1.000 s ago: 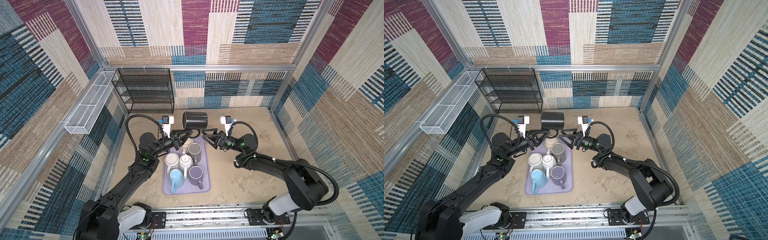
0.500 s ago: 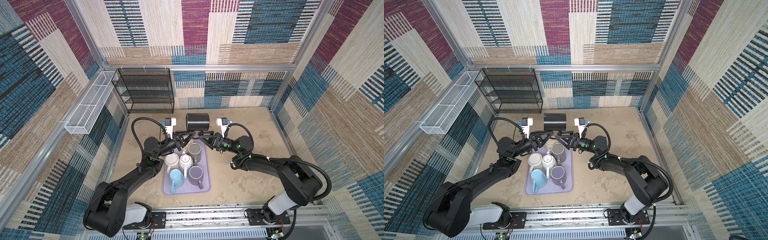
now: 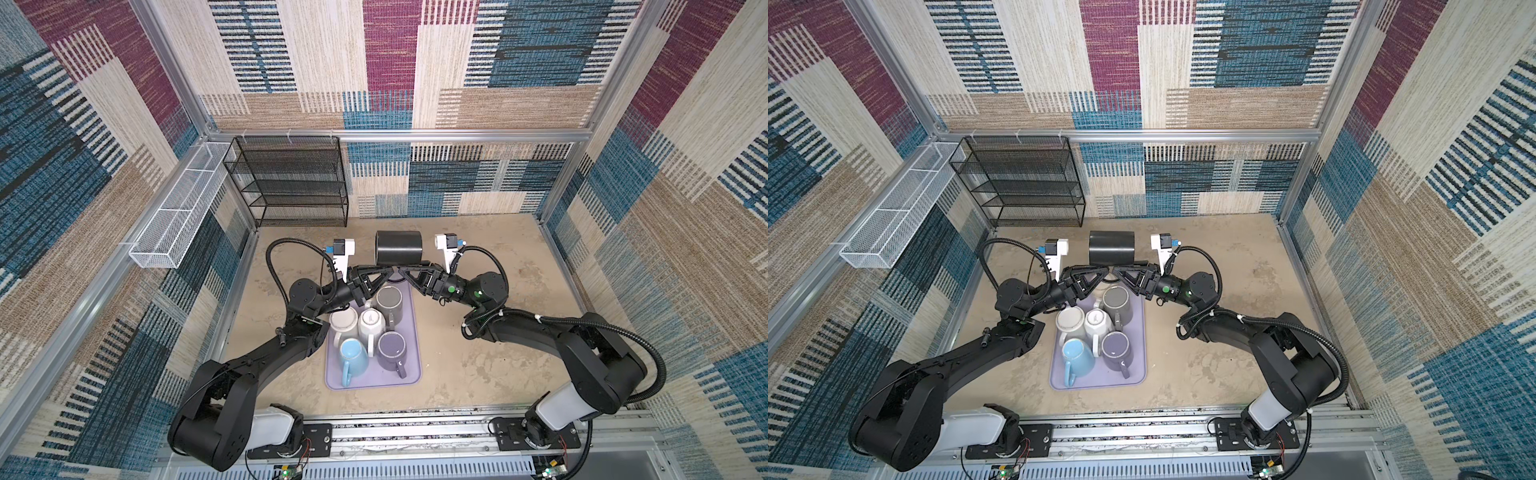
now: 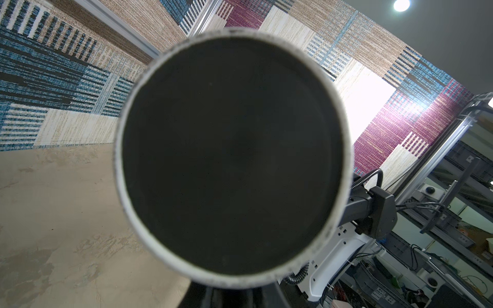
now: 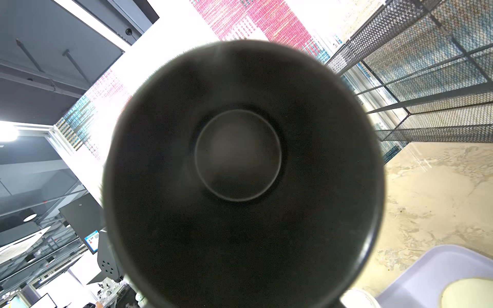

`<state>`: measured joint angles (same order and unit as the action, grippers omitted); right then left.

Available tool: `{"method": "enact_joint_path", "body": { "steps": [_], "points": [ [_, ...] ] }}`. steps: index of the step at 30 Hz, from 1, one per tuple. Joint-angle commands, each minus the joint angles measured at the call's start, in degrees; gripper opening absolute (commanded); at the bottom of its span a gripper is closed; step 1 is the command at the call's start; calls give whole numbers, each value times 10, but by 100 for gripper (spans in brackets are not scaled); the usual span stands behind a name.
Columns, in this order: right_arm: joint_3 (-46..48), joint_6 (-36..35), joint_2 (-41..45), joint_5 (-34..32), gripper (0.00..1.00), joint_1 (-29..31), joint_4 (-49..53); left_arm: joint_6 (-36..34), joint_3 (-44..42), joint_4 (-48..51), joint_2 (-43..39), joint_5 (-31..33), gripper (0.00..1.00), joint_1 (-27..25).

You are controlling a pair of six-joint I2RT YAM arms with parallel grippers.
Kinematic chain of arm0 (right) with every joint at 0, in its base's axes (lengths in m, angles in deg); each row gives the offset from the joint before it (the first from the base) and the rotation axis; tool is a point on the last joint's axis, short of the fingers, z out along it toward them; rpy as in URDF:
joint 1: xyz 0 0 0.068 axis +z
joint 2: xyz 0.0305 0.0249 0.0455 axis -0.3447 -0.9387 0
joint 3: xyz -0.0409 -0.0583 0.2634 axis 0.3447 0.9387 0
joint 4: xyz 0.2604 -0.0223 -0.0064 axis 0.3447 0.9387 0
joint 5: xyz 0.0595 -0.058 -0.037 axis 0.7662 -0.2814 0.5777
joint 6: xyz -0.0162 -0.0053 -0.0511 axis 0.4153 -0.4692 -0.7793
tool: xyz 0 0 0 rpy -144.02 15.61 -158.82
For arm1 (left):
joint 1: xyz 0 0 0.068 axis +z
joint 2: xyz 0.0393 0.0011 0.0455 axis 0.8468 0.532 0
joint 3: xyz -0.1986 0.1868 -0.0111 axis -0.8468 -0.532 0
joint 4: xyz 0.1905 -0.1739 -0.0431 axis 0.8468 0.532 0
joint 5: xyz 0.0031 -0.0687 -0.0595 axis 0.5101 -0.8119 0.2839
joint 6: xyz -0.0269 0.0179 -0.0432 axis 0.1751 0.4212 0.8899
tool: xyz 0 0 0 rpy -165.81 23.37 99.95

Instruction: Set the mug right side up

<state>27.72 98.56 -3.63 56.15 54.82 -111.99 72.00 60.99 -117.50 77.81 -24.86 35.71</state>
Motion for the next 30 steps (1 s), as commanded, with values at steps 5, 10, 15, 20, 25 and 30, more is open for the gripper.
{"method": "enact_joint_path", "body": {
  "steps": [5, 10, 15, 20, 25, 30],
  "points": [
    [-6, 21, 10, -11, 35, 1, -61, -9, -10, -101, 4, 0, 0, -2],
    [-5, 40, 8, -17, 25, 1, -82, -7, -14, -116, 15, 5, 0, -5],
    [-6, 50, 7, -22, 18, 2, -84, -11, -14, -117, 15, 0, 0, -9],
    [-3, 56, 5, -27, 1, 2, -80, -15, -12, -116, 12, -6, 0, -12],
    [-4, 56, 5, -27, 0, 2, -70, -13, -10, -117, 12, -12, 0, -13],
    [-3, 52, 9, -23, 0, 2, -61, -9, -6, -117, 18, -12, 0, -13]
  ]
}}
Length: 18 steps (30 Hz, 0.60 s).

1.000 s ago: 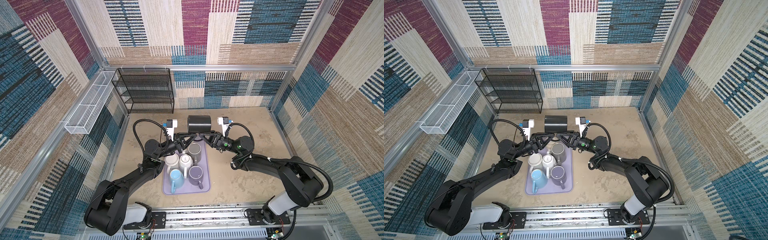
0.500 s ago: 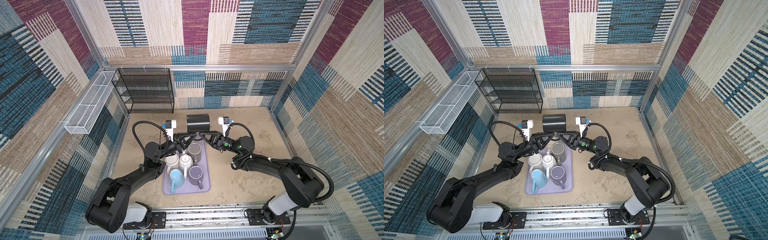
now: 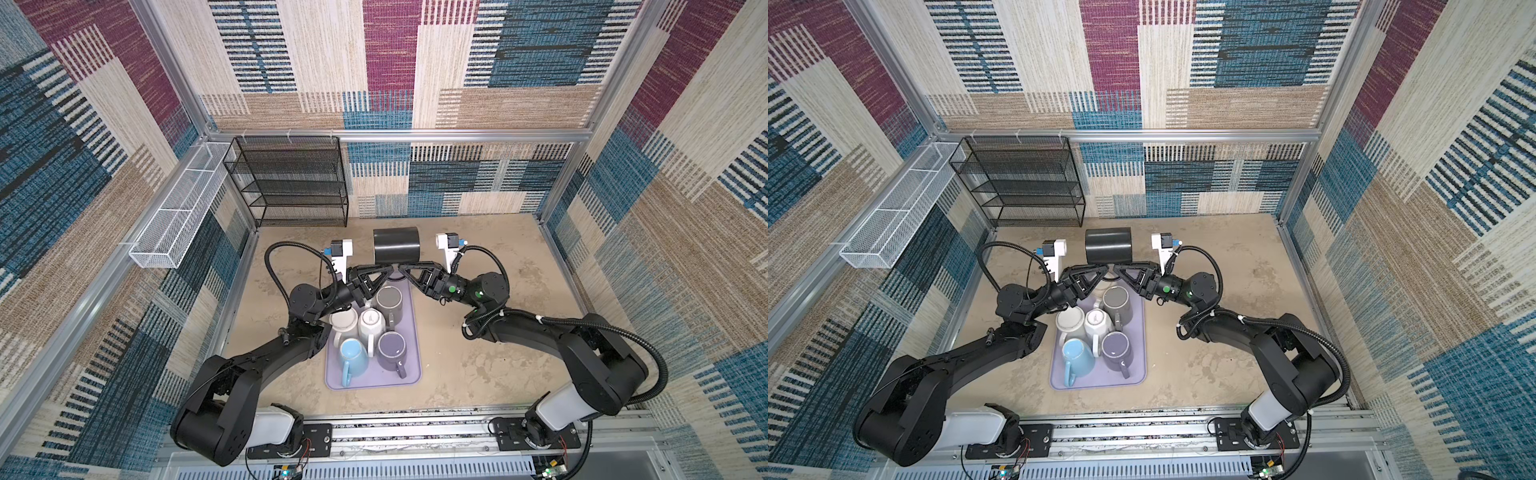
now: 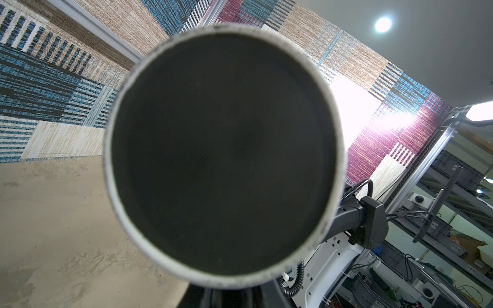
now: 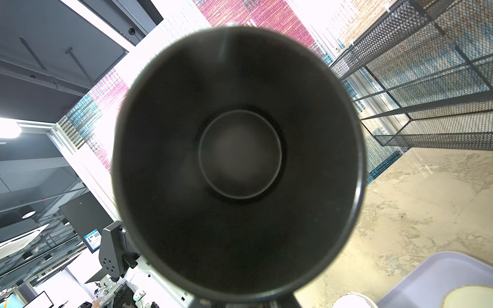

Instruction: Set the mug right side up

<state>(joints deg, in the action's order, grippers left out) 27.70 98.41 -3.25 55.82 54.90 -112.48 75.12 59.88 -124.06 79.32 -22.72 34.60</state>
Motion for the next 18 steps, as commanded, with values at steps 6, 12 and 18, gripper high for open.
{"method": "enact_joint_path", "body": {
  "steps": [6, 12, 18],
  "points": [
    [-4, 35, 13, -19, 0, 1, -34, -31, 13, -51, 17, -33, 20, -2],
    [-5, 25, 19, -18, 0, 1, -20, -22, 25, -51, 32, -38, 36, -1],
    [-6, 9, 25, -22, 0, 1, 2, -27, 31, -38, 33, -36, 54, -2]
  ]
}}
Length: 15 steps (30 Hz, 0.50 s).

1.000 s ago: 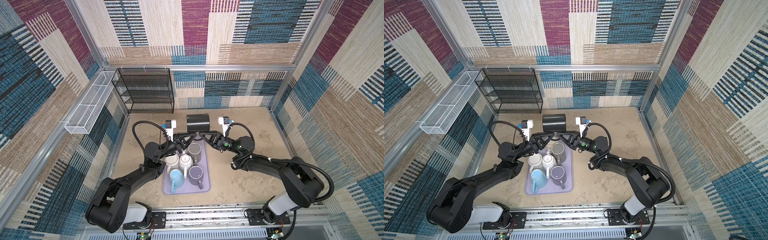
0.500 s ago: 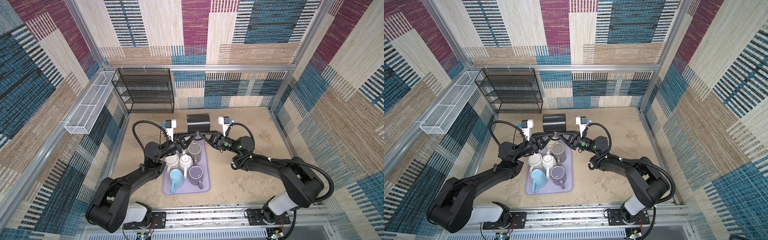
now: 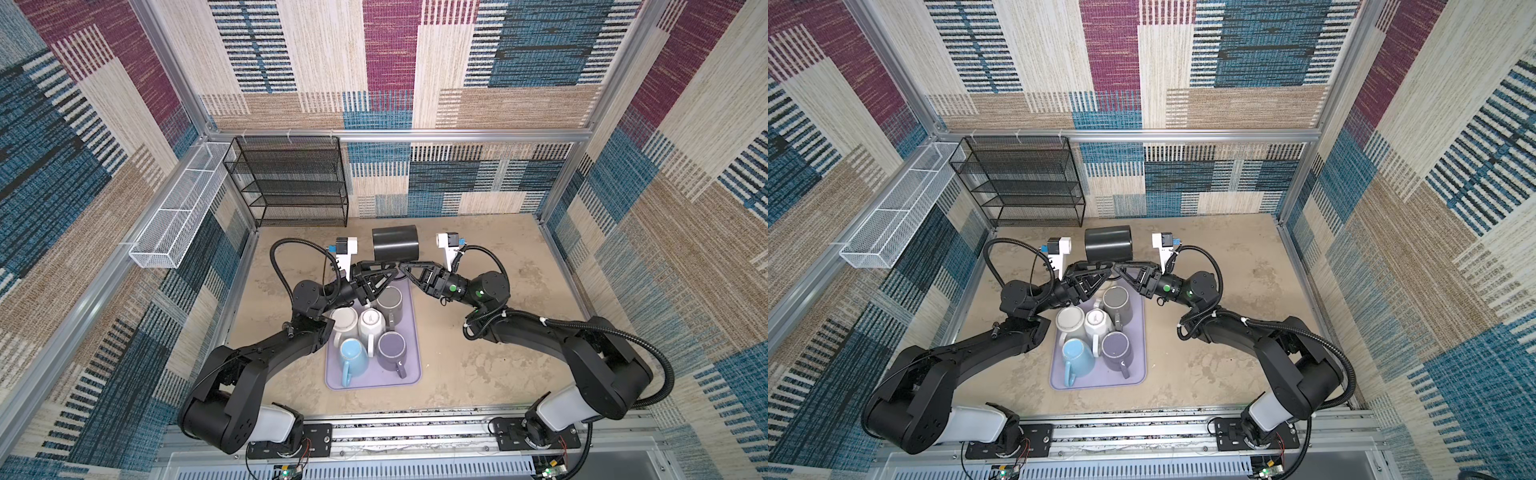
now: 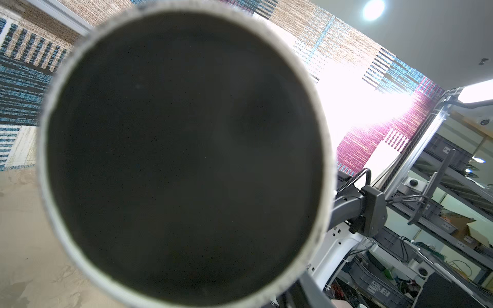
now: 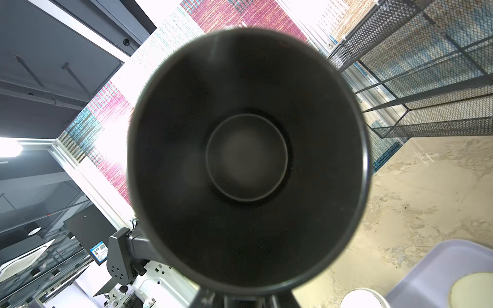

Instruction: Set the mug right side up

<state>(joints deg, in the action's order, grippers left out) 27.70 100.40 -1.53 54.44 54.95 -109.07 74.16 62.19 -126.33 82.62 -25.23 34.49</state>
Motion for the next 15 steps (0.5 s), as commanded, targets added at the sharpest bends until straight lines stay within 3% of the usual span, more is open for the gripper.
{"method": "enact_joint_path", "body": {
  "steps": [1, 8, 15],
  "points": [
    [-6, -13, 9, -9, 0, 0, -27, -22, 11, -1, -1, -14, 56, 0],
    [-5, -37, 23, -23, 0, 0, 11, -75, 29, 129, -24, -1, 67, -1],
    [-17, -65, 31, -37, 0, 0, 68, -158, 50, 322, -74, 43, 71, 0]
  ]
}}
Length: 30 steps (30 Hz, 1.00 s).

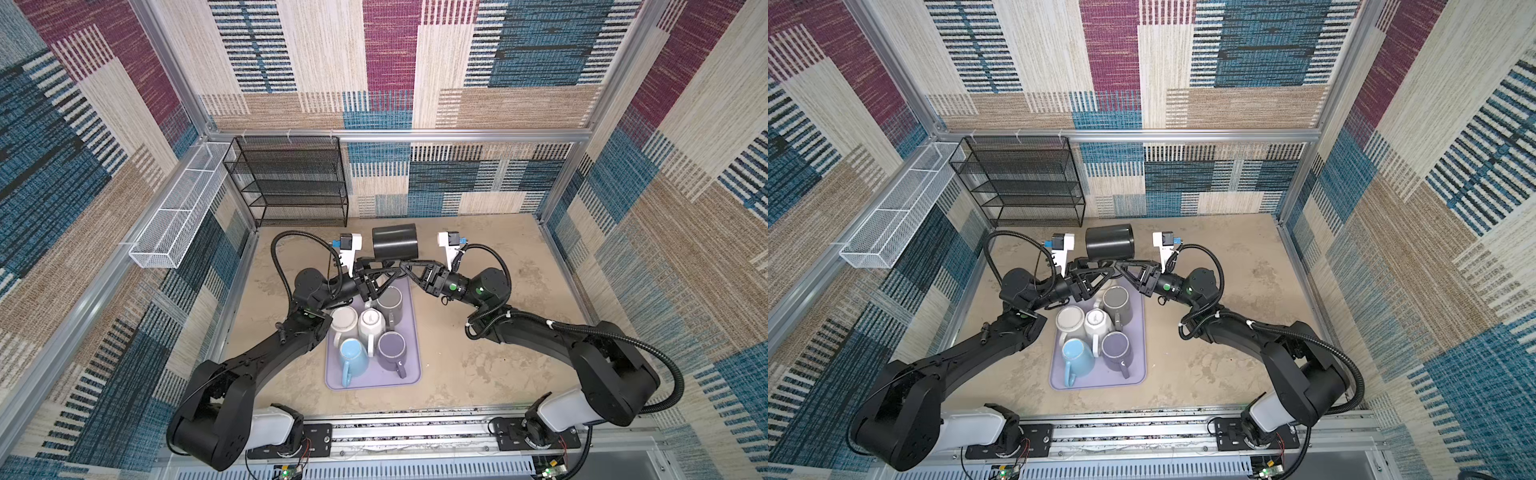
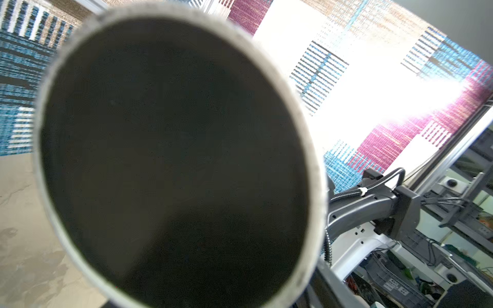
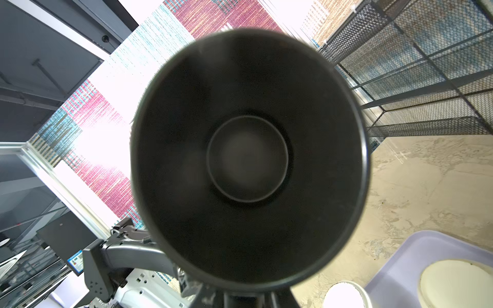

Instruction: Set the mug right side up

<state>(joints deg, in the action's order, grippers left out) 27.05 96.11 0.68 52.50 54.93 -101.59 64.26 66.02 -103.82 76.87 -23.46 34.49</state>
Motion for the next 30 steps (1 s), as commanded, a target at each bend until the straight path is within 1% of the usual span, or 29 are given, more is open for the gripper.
{"method": "enact_joint_path", "body": {
  "steps": [1, 3, 5, 8, 10, 12, 17, 20, 23, 26, 30],
  "points": [
    [-16, -29, 12, -24, 0, 0, 14, -77, 19, 139, -23, 35, 71, 0],
    [-22, -41, 16, -36, 0, 0, 49, -109, 33, 230, -36, 63, 70, 0],
    [-25, -51, 21, -44, 0, -1, 71, -133, 40, 282, -46, 83, 69, 0],
    [-32, -70, 28, -53, 0, -4, 113, -146, 40, 313, -53, 101, 69, 1],
    [-36, -81, 33, -55, 0, -6, 139, -148, 44, 336, -54, 116, 66, 2],
    [-48, -93, 39, -51, 0, -10, 180, -150, 52, 362, -51, 148, 64, 4],
    [-63, -126, 60, -64, 0, -18, 262, -150, 53, 380, -50, 158, 63, 10],
    [-77, -156, 73, -65, 0, -29, 332, -169, 81, 459, -48, 184, 61, 16],
    [-77, -177, 92, -66, 0, -50, 387, -195, 98, 531, -55, 214, 61, 19],
    [-77, -207, 111, -77, 0, -78, 451, -209, 96, 558, -67, 223, 61, 25],
    [-97, -266, 123, -94, 0, -125, 552, -218, 96, 585, -79, 222, 61, 32]
  ]
}}
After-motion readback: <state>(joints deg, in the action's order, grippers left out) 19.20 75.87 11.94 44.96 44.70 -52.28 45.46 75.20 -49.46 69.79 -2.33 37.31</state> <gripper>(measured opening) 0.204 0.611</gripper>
